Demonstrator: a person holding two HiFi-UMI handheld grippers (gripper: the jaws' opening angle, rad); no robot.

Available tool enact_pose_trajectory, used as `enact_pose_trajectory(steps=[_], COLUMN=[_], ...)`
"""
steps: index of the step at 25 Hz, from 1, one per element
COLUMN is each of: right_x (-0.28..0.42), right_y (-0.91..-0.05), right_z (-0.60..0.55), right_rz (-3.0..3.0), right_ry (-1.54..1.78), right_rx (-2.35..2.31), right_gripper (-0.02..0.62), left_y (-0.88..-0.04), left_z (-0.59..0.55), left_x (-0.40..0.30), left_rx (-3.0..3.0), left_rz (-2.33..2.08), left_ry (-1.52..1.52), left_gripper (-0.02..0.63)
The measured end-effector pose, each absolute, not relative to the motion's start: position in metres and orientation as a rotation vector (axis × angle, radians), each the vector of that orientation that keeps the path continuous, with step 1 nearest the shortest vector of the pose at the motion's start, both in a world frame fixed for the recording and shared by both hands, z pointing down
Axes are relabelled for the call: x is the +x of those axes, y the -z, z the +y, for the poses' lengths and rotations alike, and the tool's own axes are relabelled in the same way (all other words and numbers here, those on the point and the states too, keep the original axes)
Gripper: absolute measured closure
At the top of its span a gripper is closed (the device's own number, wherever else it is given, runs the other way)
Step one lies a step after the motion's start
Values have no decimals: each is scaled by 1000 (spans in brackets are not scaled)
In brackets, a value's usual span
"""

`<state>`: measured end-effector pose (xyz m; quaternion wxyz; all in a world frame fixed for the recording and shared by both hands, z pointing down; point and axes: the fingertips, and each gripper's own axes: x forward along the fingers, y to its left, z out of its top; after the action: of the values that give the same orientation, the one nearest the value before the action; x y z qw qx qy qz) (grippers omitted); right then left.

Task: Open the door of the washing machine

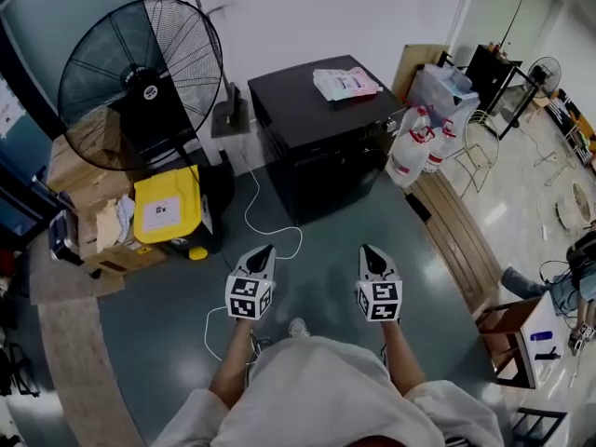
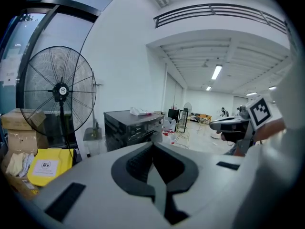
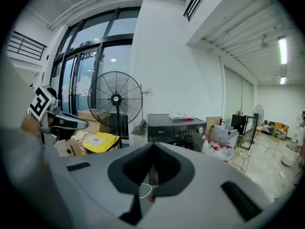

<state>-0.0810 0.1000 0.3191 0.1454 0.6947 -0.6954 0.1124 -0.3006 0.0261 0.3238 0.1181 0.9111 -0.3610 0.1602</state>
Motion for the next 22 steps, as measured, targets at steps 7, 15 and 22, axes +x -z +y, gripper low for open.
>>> enact_pose_trajectory(steps=[7,15,22], right_x=[-82,-71,-58], right_y=[-330,-343,-357], right_z=[63,54,44], right_rz=[-1970,-1933,-1928], right_ry=[-340,-388,-421], right_rx=[2005,2004,1990], right_gripper=[595,596,596], left_y=[-337,-347,-356], left_z=[-17,-33,-45], left_x=[-293,-273,-256], left_rx=[2673,2675,2671], left_rz=[-1003,-940,-920], left_ry=[-484,-504,-537], left_gripper=[598,598,598])
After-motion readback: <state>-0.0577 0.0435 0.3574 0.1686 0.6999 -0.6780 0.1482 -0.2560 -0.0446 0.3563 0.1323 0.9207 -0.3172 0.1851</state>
